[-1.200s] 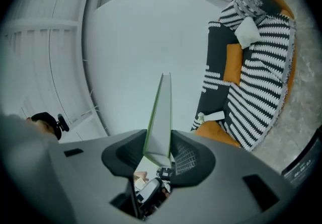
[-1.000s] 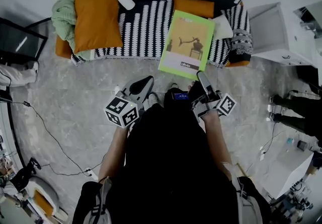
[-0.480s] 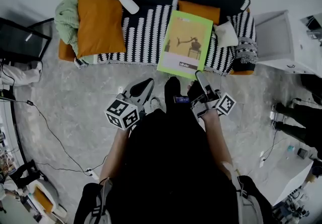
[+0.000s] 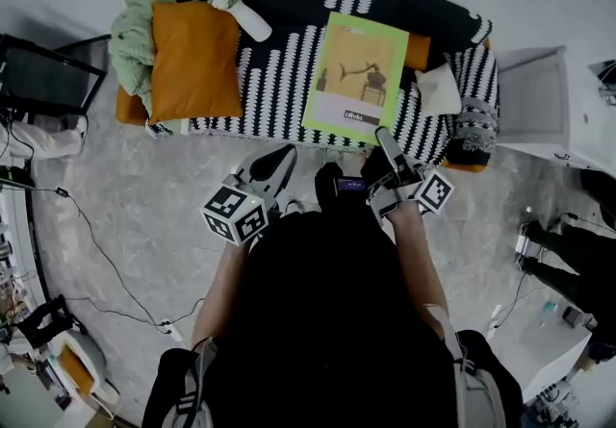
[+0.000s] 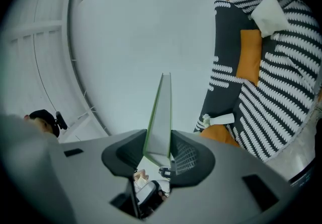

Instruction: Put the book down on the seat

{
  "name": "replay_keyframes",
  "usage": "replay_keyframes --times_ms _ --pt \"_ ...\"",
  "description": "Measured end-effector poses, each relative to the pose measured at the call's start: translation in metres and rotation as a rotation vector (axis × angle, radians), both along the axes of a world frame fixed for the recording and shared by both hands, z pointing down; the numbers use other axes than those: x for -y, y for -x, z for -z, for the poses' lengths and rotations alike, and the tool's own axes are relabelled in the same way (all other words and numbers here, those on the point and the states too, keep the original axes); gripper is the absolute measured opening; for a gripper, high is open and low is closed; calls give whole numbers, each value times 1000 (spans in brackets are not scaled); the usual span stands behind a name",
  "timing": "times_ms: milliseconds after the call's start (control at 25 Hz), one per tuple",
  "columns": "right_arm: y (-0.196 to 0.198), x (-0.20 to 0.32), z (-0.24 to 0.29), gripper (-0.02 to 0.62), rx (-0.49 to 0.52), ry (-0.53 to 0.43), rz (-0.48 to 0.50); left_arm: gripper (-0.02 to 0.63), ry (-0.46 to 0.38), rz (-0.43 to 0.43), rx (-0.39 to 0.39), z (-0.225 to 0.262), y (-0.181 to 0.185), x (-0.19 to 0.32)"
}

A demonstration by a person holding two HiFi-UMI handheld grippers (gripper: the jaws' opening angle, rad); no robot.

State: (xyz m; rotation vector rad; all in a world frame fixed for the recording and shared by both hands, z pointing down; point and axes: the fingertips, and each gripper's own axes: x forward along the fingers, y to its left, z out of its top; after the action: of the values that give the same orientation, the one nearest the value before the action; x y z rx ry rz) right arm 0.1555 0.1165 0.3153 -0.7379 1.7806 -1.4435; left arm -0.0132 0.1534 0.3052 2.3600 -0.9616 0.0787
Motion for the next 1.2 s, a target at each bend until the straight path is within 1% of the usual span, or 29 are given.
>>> replay_keyframes --times_ms 160,360,560,680,800,1040,1120,1200 --pt "-10 32 2 159 -5 -11 32 12 2 30 3 2 -13 28" --pt "-25 69 -2 160 -36 -9 85 12 1 58 7 3 -36 58" --pt "-35 94 -10 158 -69 -14 149 12 30 98 1 -7 -55 79" --pt "-33 113 -26 158 -72 7 186 12 48 119 0 -19 -59 97" --pt "-25 134 -53 158 -68 35 196 12 70 129 -1 -40 -55 116" --pt "-19 138 -60 158 -22 66 226 12 92 138 16 -41 -52 119" --pt "-22 137 -58 158 -8 72 242 12 92 141 14 -36 -57 120" --pt "-26 136 -57 158 -15 74 245 12 95 142 12 -33 -63 120"
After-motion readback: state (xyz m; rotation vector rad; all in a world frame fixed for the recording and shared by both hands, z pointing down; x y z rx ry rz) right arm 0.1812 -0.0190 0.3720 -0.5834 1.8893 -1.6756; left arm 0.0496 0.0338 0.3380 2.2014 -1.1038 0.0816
